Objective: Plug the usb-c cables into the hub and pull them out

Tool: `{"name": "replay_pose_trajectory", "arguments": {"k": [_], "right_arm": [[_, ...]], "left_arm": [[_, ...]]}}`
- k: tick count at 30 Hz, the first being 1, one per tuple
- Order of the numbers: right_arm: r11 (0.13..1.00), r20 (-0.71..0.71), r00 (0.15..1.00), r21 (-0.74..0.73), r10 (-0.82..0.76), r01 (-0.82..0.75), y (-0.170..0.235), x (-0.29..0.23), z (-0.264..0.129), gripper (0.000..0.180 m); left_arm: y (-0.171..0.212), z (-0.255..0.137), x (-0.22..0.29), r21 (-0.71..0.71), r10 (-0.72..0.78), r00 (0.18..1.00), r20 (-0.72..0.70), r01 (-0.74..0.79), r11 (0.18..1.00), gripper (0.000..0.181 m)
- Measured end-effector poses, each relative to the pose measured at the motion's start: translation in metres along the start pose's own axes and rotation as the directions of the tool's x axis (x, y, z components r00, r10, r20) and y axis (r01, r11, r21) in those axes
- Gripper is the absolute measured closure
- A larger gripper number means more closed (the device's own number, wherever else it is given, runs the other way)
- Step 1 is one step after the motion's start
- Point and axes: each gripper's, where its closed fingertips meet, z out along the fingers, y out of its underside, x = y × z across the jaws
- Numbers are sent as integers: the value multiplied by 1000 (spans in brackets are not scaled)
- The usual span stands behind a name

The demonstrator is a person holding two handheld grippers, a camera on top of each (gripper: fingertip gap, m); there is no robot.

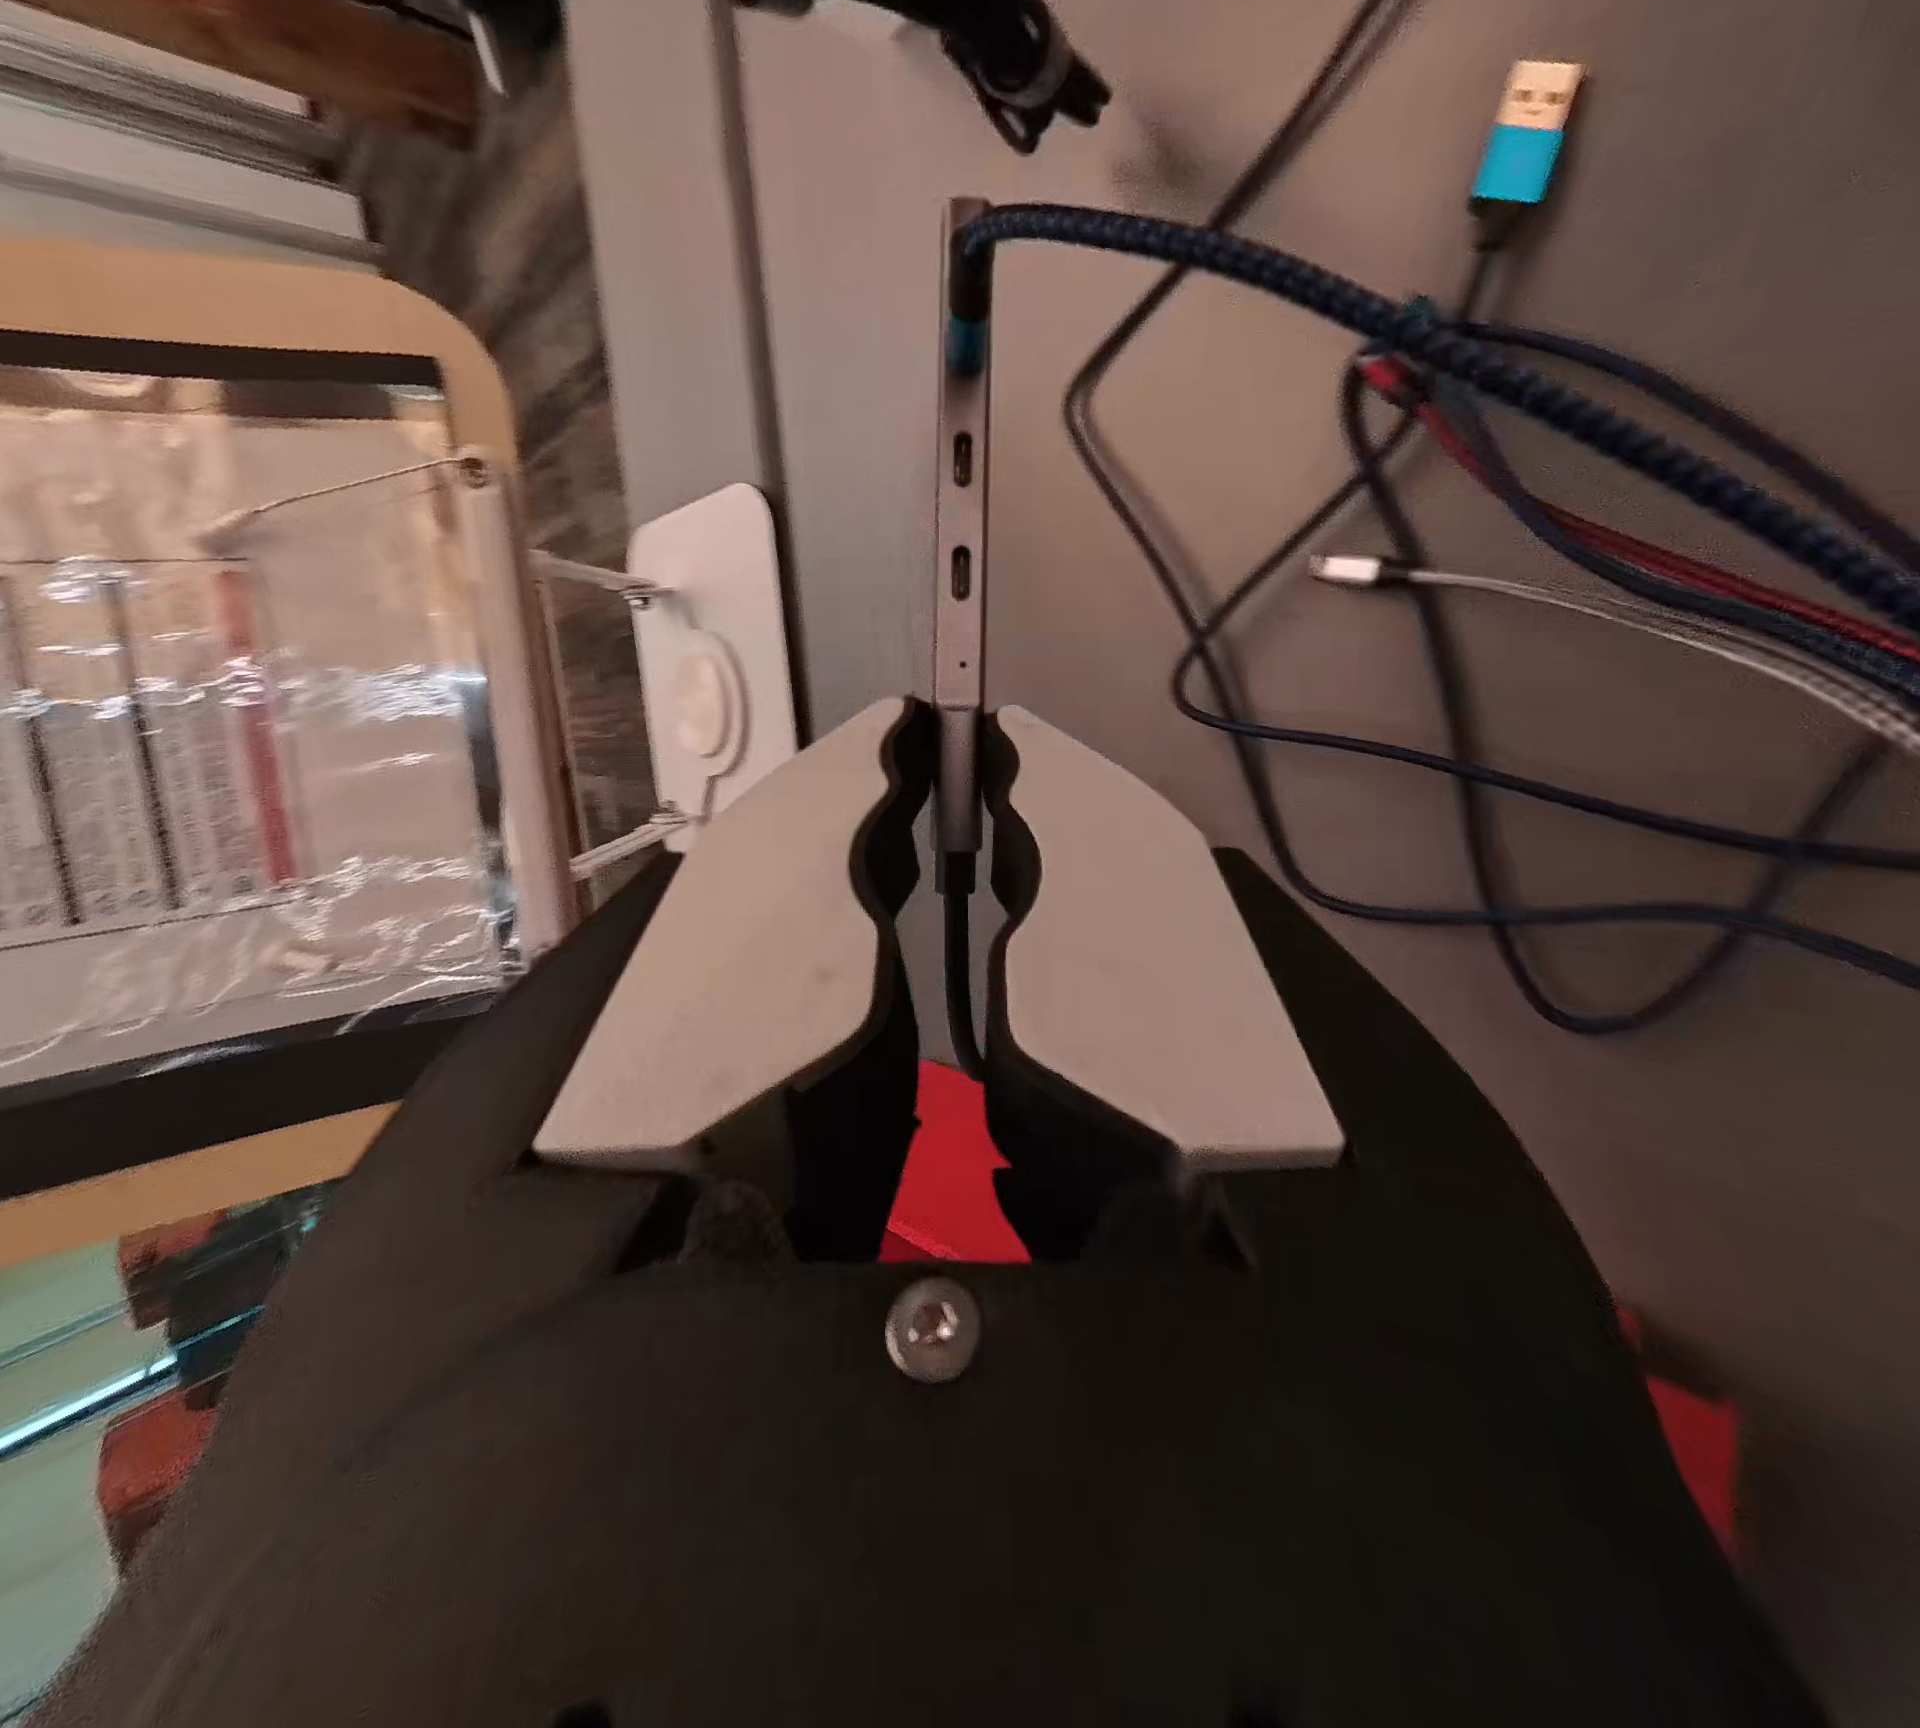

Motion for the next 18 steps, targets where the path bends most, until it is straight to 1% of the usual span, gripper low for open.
{"name": "replay_pose_trajectory", "arguments": {"k": [2,7,10,14,18], "right_arm": [[996,79,994,-37,-73,77,4,-18,6,172],[980,180,969,-73,-172,187,2,-52,22,172],[974,227,957,-94,-179,205,2,-68,31,172],[987,296,949,-82,-106,136,-1,-82,36,171],[997,380,924,-82,42,-11,-2,-90,38,171]], "left_arm": [[4,-2,11,-41,-3,998,-68,0,999,172],[16,-1,32,-170,-61,980,-189,28,985,171],[14,2,42,-196,-97,964,-249,48,979,171],[14,5,50,-218,-103,950,-294,38,975,171],[9,8,55,-211,-118,939,-324,50,976,171]]}}
